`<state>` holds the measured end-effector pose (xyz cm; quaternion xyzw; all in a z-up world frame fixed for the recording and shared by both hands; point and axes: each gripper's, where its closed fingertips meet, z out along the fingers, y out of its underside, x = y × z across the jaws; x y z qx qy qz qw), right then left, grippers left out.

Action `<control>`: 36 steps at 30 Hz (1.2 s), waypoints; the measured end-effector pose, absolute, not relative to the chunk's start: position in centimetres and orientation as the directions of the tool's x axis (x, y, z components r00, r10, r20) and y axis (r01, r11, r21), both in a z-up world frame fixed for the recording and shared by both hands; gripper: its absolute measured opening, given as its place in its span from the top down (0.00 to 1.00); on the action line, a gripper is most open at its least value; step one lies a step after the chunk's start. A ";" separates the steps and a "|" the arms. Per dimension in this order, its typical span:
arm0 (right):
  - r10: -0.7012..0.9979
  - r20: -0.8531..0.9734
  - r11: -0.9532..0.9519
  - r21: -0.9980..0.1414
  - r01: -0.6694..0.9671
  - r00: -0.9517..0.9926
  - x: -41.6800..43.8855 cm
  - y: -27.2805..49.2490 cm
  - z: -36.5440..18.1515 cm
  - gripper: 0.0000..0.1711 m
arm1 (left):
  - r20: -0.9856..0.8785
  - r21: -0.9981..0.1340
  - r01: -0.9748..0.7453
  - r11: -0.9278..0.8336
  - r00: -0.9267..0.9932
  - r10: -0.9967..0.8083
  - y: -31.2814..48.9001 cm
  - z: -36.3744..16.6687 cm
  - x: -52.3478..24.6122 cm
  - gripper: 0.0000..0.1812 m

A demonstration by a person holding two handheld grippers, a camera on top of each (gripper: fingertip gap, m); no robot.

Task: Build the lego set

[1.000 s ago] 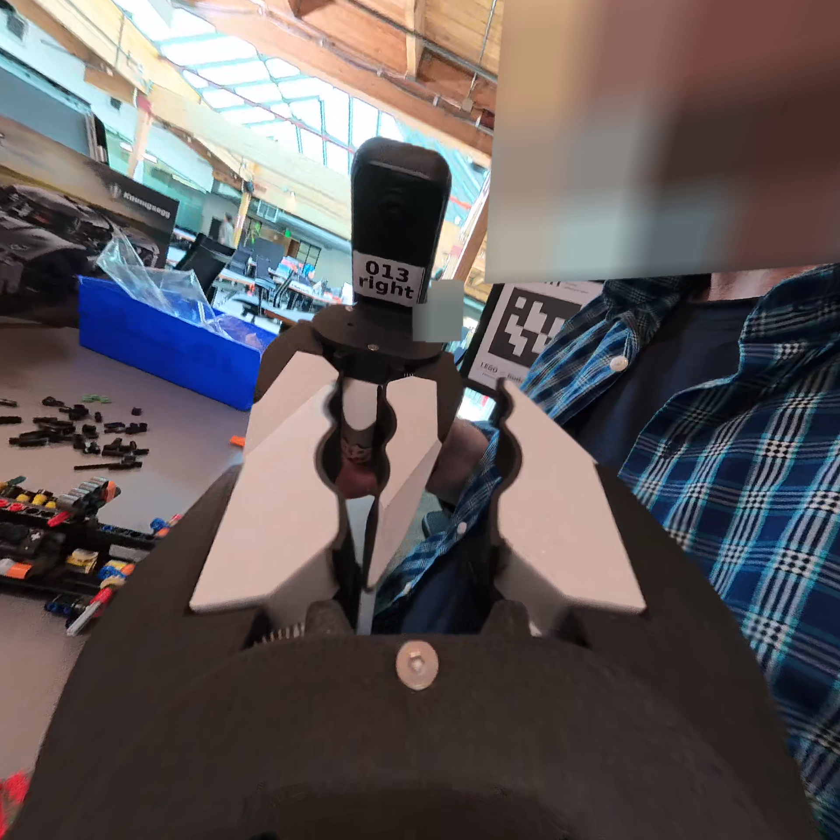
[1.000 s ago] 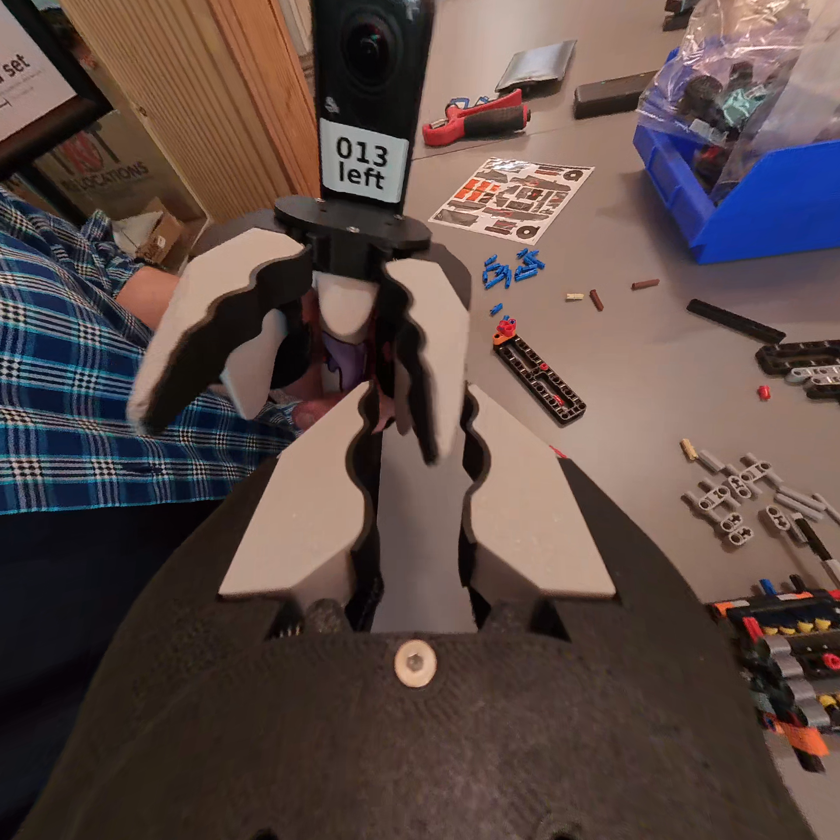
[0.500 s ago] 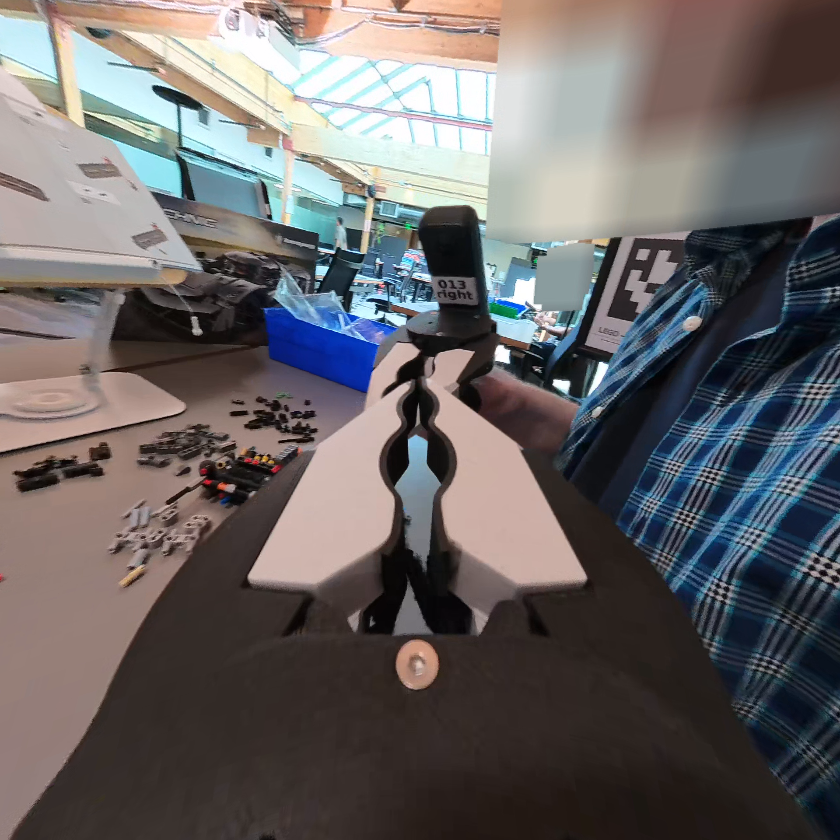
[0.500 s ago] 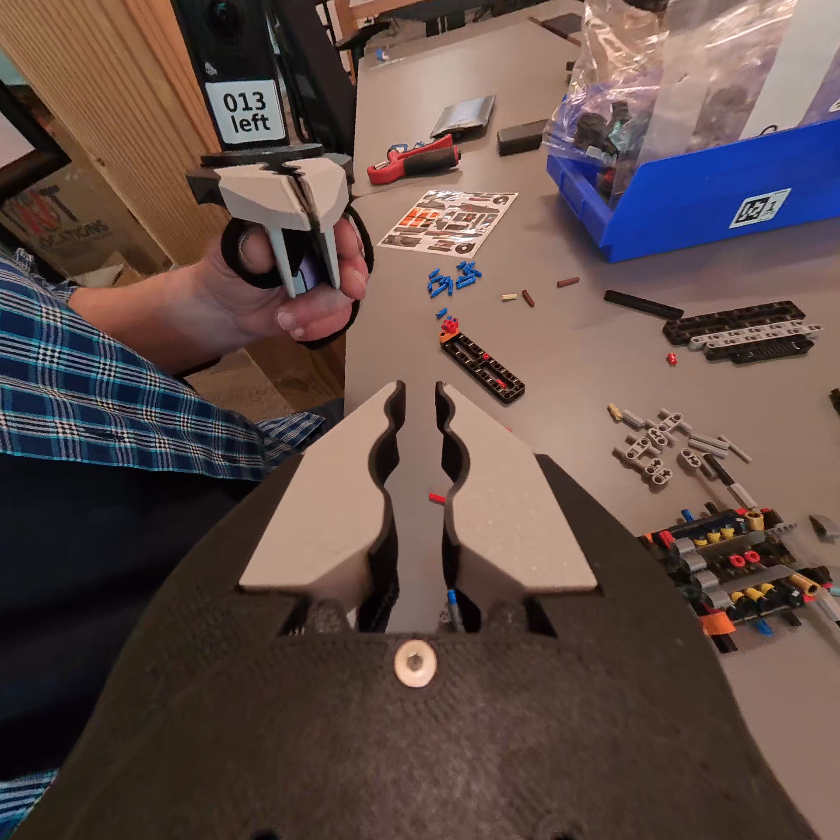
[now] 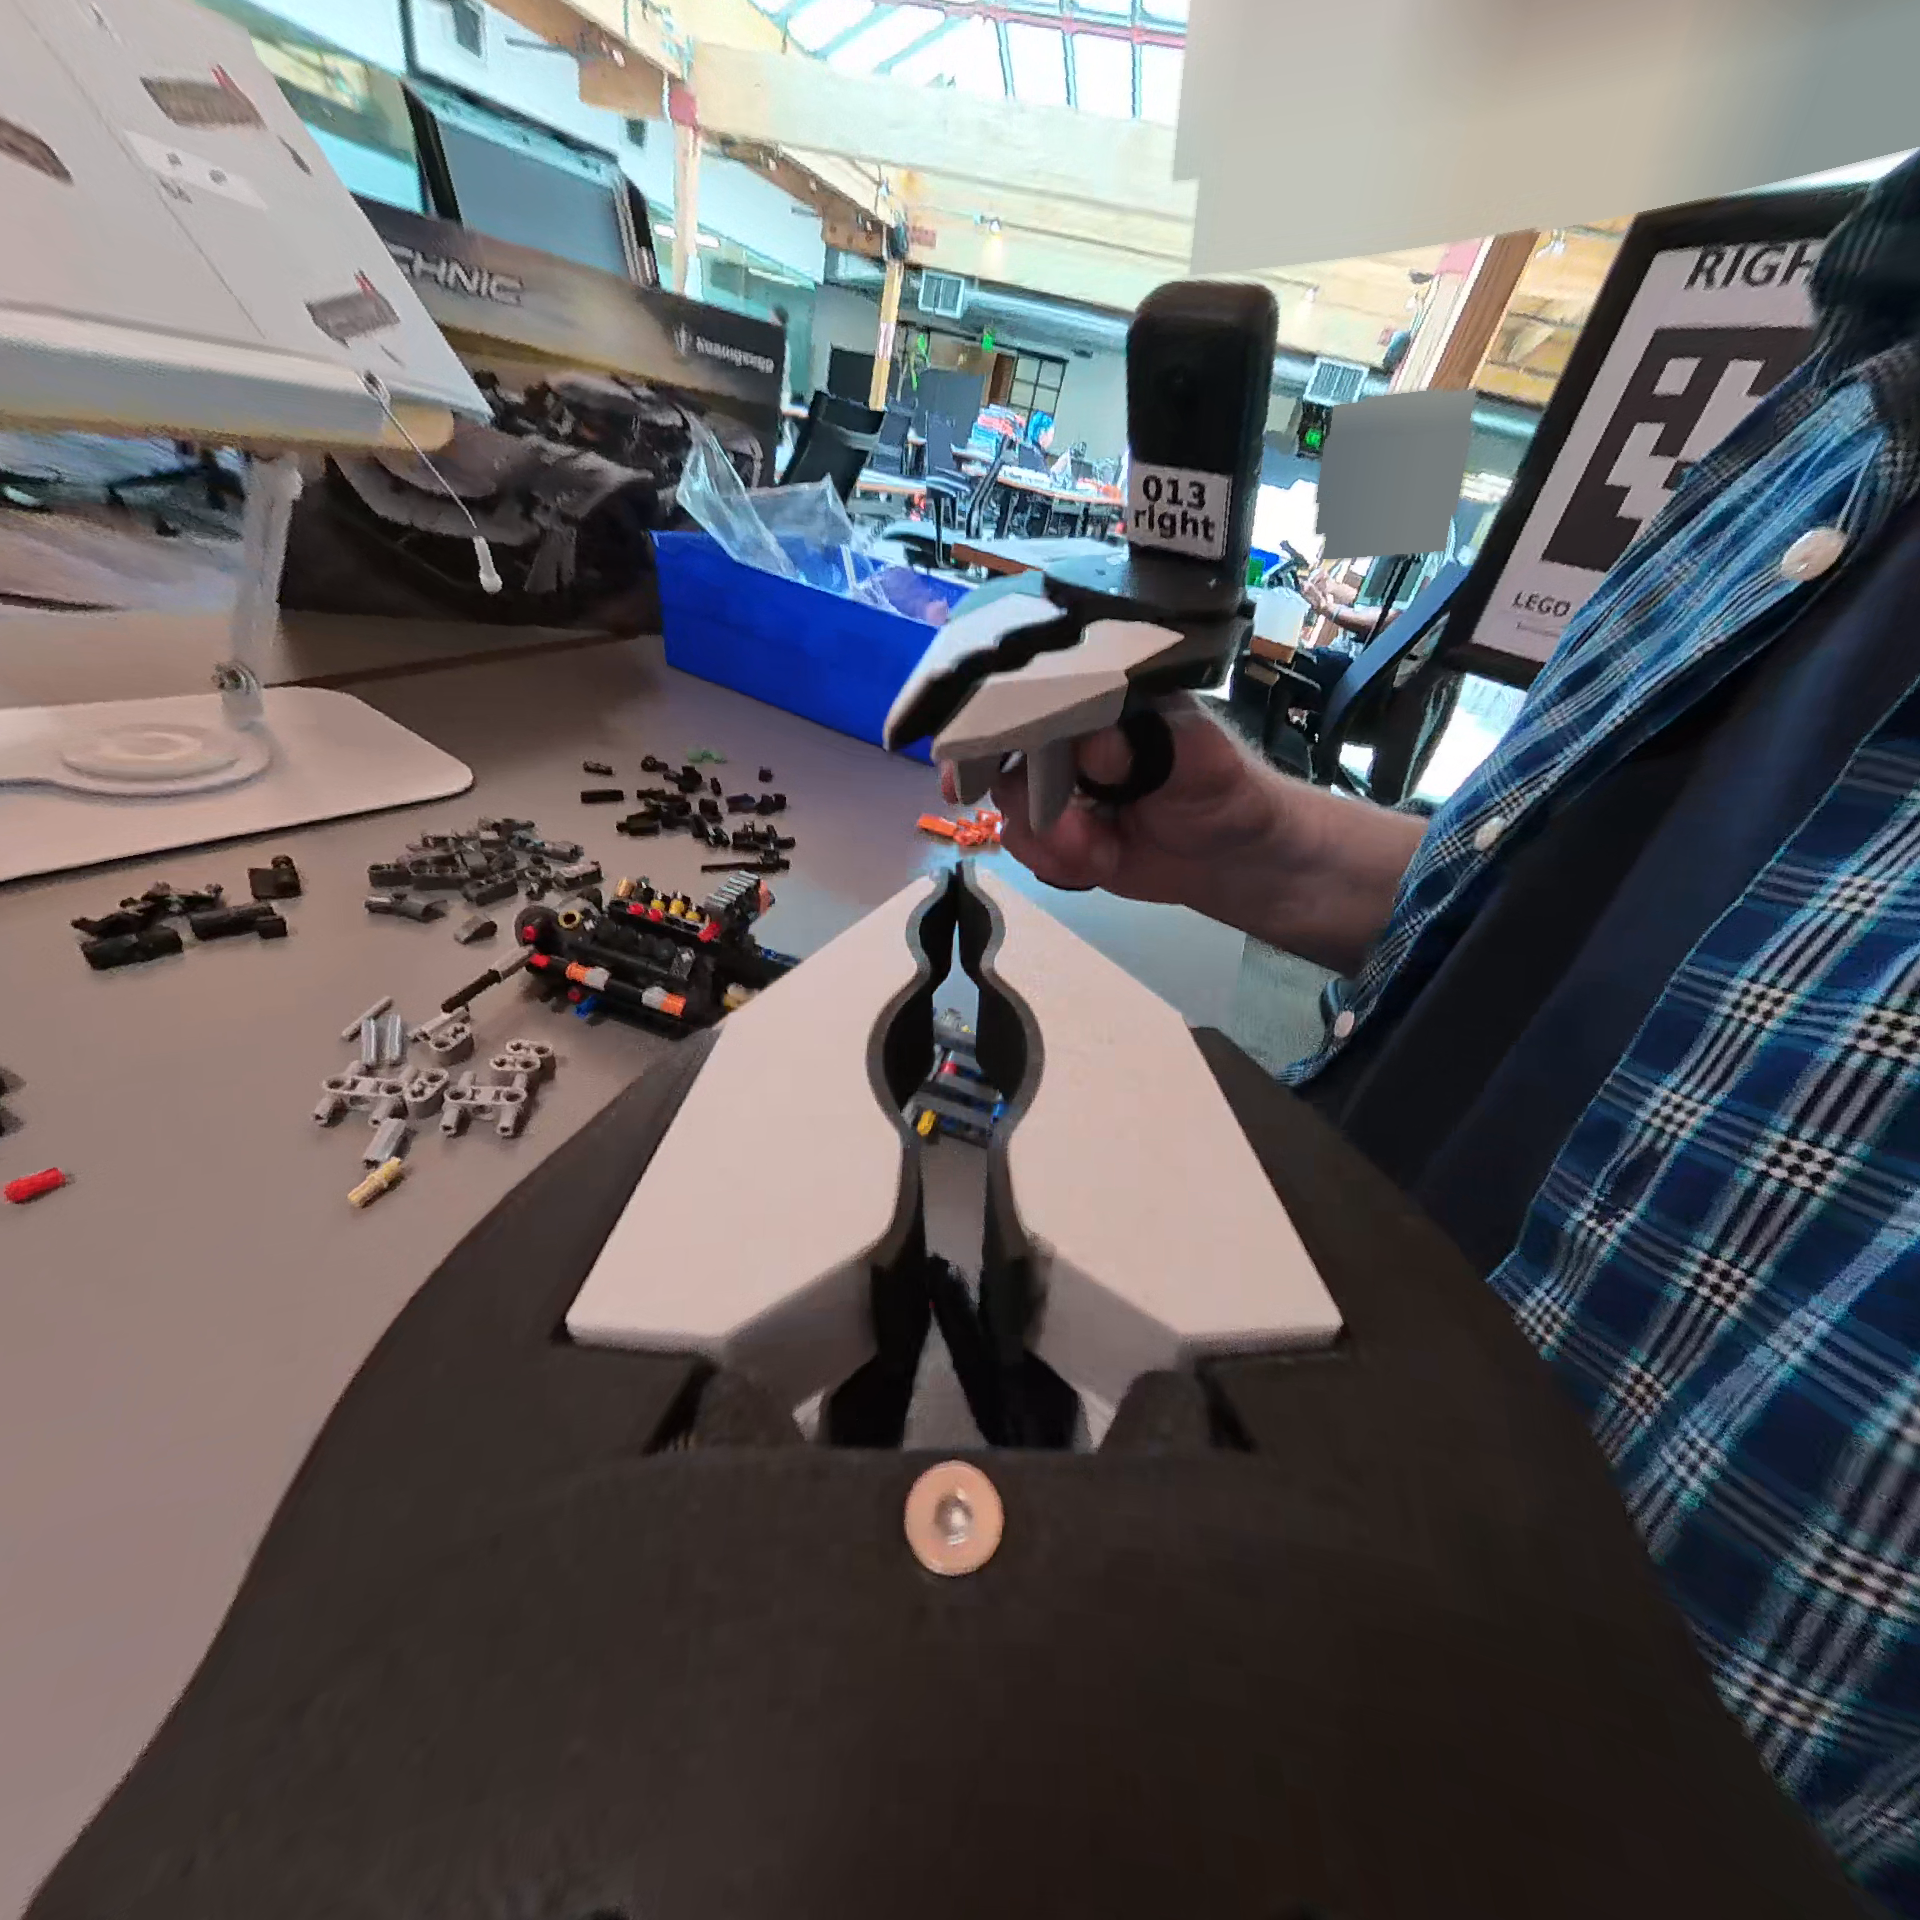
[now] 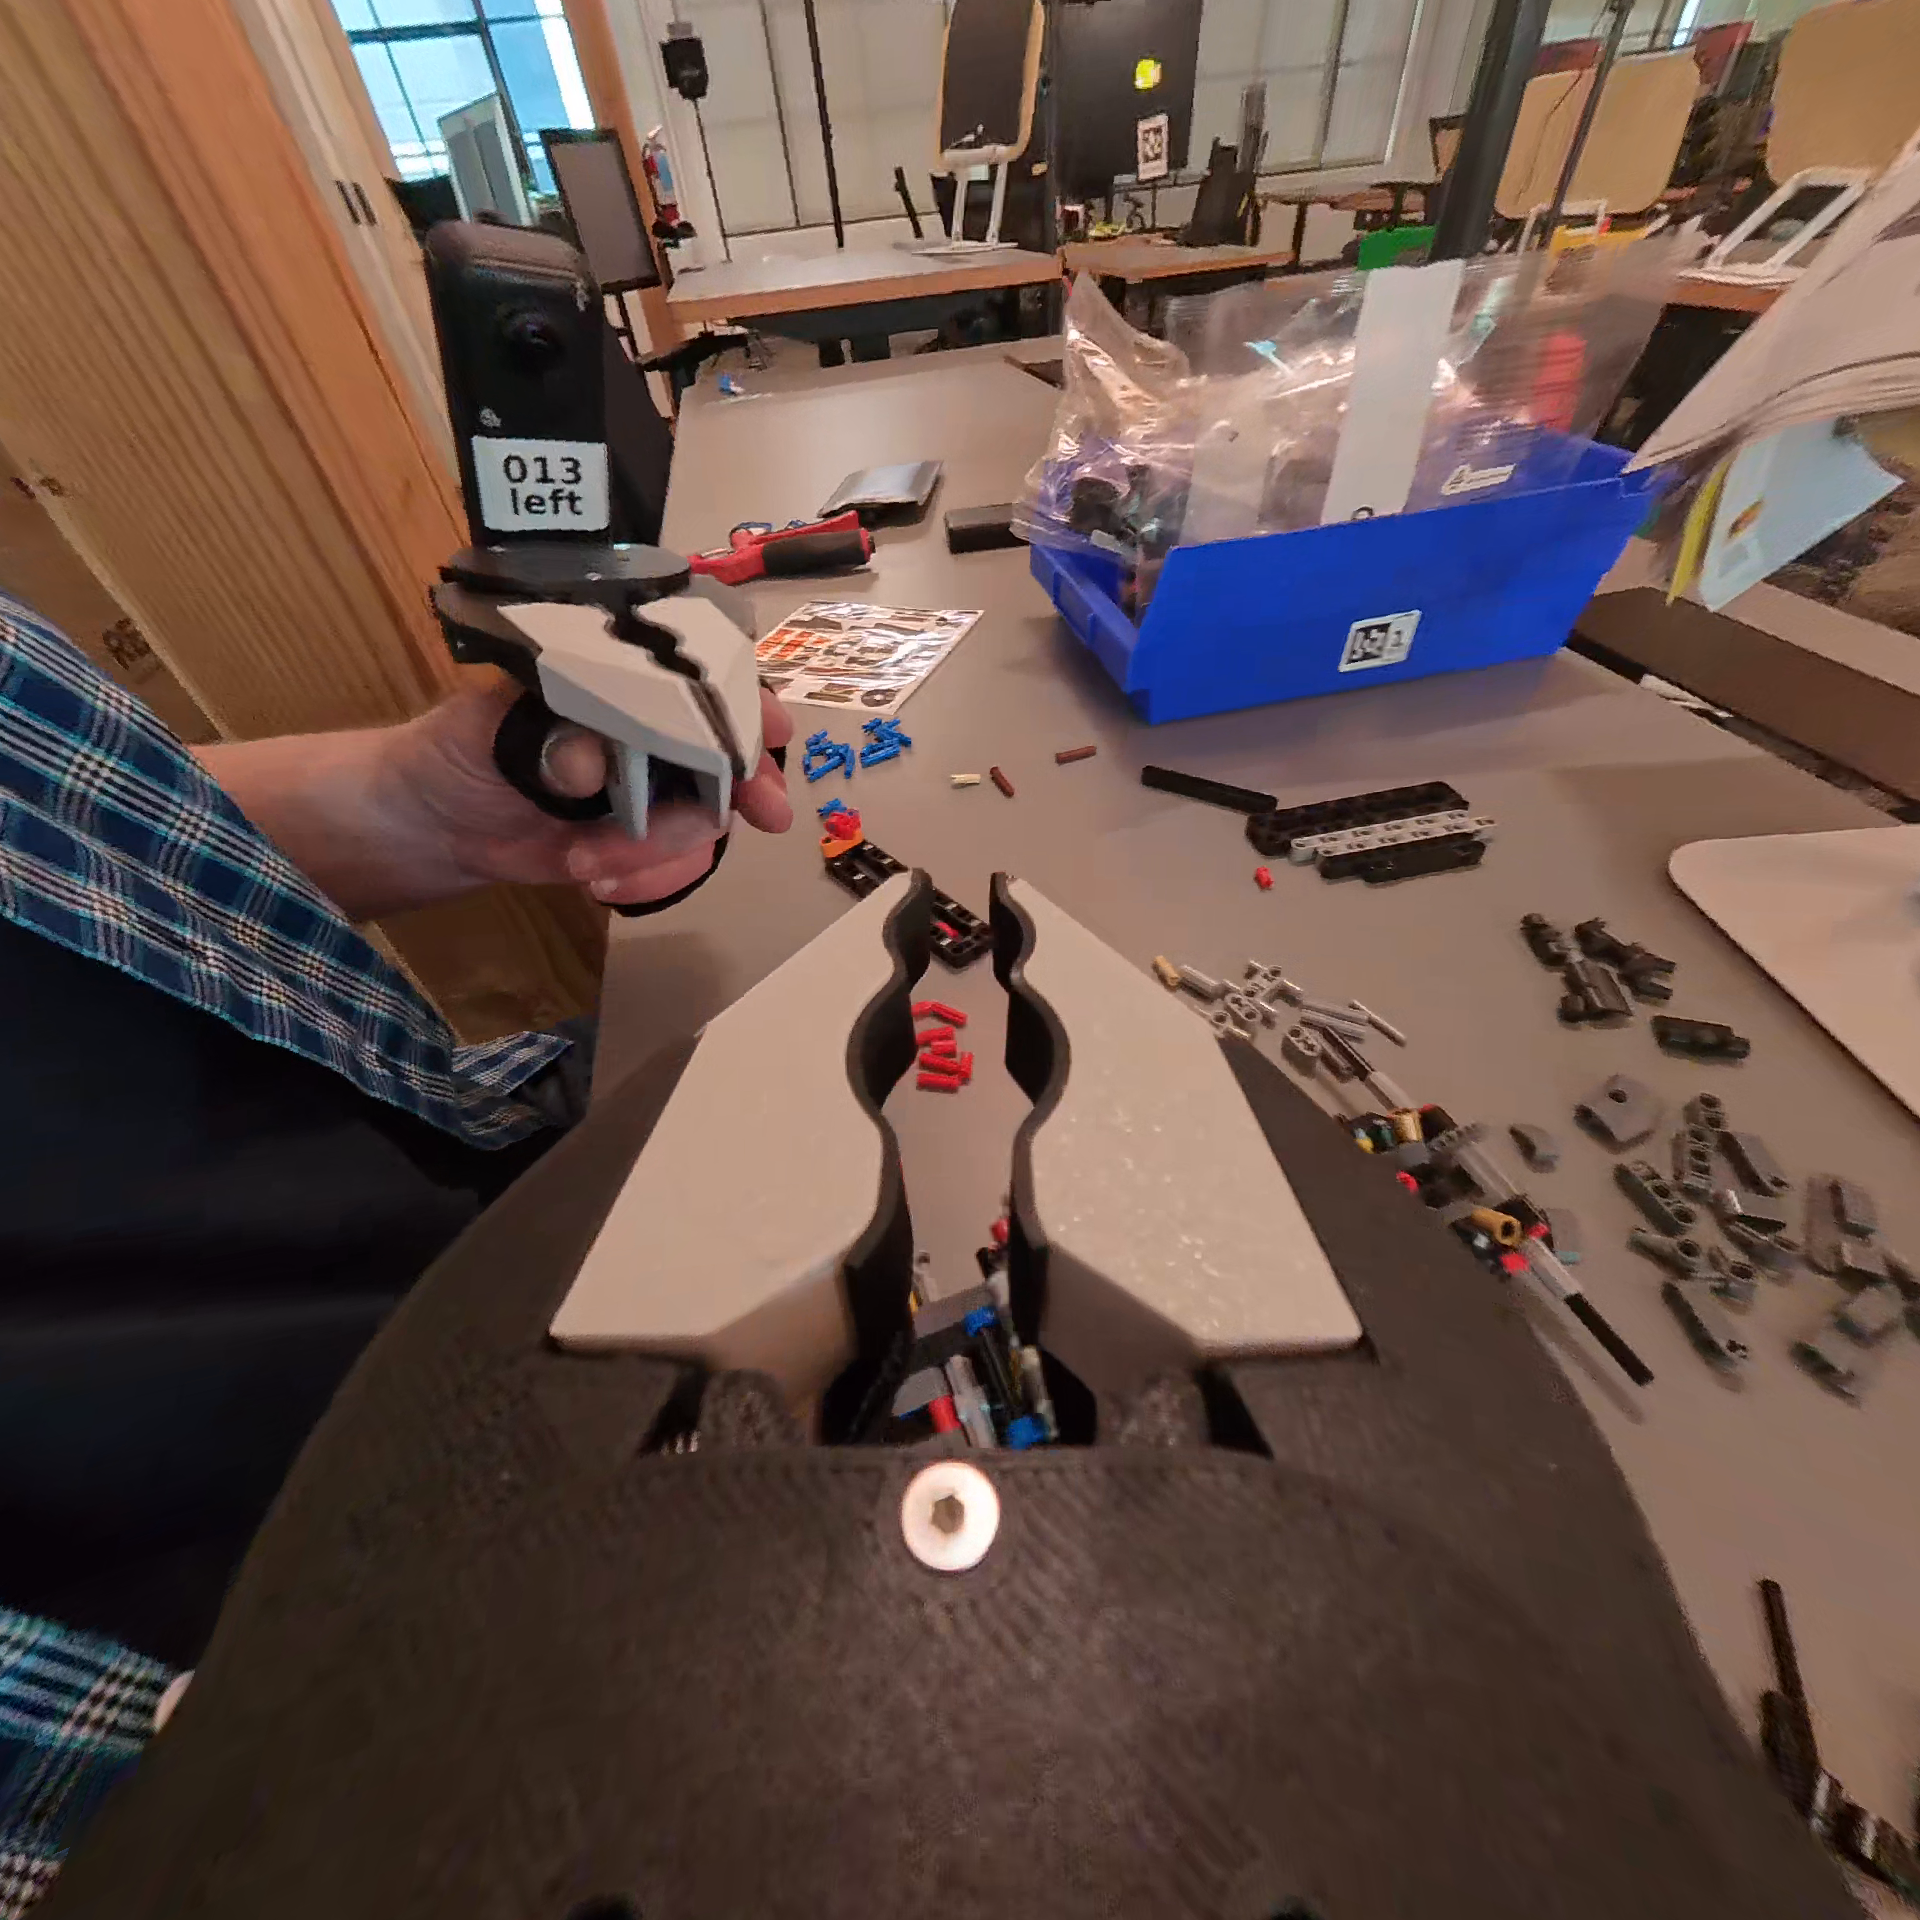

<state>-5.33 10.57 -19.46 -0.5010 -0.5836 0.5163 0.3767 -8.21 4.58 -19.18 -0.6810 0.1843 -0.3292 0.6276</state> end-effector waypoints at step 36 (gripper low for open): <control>0.991 0.035 0.059 -0.981 0.184 -0.129 -4.9 13.3 -21.7 0.92 | 0.072 -0.979 -0.063 -0.196 0.786 -0.614 8.3 -22.2 -9.3 1.00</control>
